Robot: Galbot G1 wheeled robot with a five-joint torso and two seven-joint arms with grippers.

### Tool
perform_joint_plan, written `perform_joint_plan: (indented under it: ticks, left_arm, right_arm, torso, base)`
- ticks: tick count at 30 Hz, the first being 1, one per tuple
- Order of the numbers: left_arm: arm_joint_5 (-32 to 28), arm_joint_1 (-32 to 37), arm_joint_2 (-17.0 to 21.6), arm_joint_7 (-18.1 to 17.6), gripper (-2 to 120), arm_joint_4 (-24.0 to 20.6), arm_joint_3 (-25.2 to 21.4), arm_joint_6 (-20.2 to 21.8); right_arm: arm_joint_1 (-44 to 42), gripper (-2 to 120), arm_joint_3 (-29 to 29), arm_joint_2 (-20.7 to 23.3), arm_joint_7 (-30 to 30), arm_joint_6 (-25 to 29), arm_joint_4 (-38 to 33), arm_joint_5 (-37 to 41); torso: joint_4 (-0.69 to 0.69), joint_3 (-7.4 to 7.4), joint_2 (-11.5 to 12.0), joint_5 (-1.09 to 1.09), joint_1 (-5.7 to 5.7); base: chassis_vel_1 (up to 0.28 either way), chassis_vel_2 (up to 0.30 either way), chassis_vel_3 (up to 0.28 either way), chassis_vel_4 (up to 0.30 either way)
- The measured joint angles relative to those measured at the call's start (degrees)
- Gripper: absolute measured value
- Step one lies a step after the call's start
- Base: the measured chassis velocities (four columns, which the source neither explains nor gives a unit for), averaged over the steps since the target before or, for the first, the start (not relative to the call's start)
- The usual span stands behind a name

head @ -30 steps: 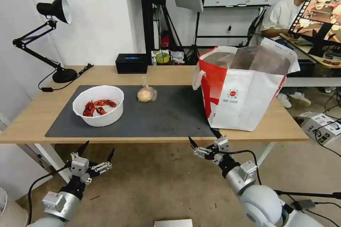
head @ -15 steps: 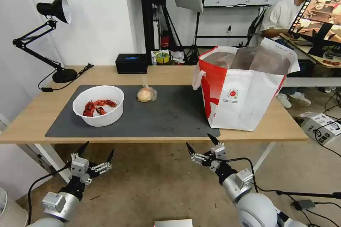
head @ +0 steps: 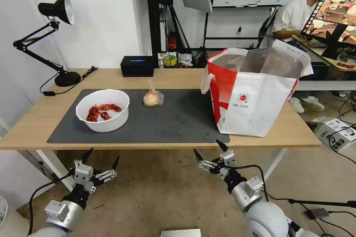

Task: Pick up the trash from the table and place it into the takeout bag.

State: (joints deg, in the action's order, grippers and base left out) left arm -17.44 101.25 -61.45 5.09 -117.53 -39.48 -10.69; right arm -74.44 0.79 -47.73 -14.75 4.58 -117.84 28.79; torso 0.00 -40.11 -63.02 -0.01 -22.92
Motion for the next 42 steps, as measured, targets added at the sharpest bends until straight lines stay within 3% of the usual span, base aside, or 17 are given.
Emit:
perform_joint_plan:
  ticks: [7, 17, 19, 21, 24, 26, 27, 42]
  left_arm:
    - [-0.1, -0.3, 0.1, 0.0, 100, 0.4, 0.1, 0.0]
    - [-0.2, -0.8, 0.3, 0.0, 100, 1.0, 0.2, -0.1]
    - [-0.3, -0.8, 0.3, 0.0, 100, 1.2, 0.2, -0.1]
    - [-0.3, -0.8, 0.3, 0.0, 100, 1.3, 0.2, -0.1]
    - [-0.4, -0.9, 0.3, 0.0, 100, 1.9, 0.0, -0.6]
    - [-0.4, -0.9, 0.3, 0.0, 100, 2.0, 0.0, -0.7]
    - [-0.5, -1.0, 0.3, 0.0, 100, 2.1, -0.1, -0.7]
    - [-1.9, -1.8, 1.6, -0.1, 100, 2.6, -0.6, -0.5]
  right_arm:
    - [5.5, 100, 2.7, 0.2, 0.1, -1.3, 0.2, 3.2]
    - [28.7, 100, 14.2, -2.7, -1.9, -5.0, 6.9, 10.3]
    - [35.3, 100, 17.4, -5.5, -3.1, -6.1, 10.7, 12.1]
    - [36.7, 100, 18.1, -6.2, -3.4, -6.3, 11.6, 12.4]
    - [45.0, 100, 22.6, -12.0, -4.9, -7.9, 19.4, 14.3]
    - [45.6, 100, 22.9, -12.5, -5.0, -8.0, 20.1, 14.4]
    - [49.5, 100, 24.8, -16.4, -5.5, -9.1, 26.3, 15.1]
    - [60.5, 100, 26.3, -32.3, -1.3, -13.4, 52.6, 18.6]
  torso:
    - [0.0, 0.0, 0.0, 0.01, 0.0]
    - [0.0, -0.01, 0.0, 0.0, -0.01]
    - [0.0, -0.01, 0.0, 0.01, -0.01]
    - [0.01, -0.01, 0.0, -0.01, -0.01]
    - [0.02, -0.01, 0.0, 0.0, -0.01]
    - [0.02, -0.01, 0.0, -0.01, -0.01]
    - [0.02, -0.01, 0.0, -0.01, -0.01]
    - [0.01, 0.0, 0.0, -0.01, -0.01]
  base:
    - [0.0, 0.0, 0.0, 0.0]
    - [0.0, 0.0, 0.0, 0.0]
    - [0.0, 0.0, 0.0, 0.0]
    - [0.0, 0.0, 0.0, 0.0]
    - [0.0, 0.0, 0.0, 0.0]
    - [0.0, 0.0, 0.0, 0.0]
    - [0.0, 0.0, 0.0, 0.0]
    - [0.0, 0.0, 0.0, 0.0]
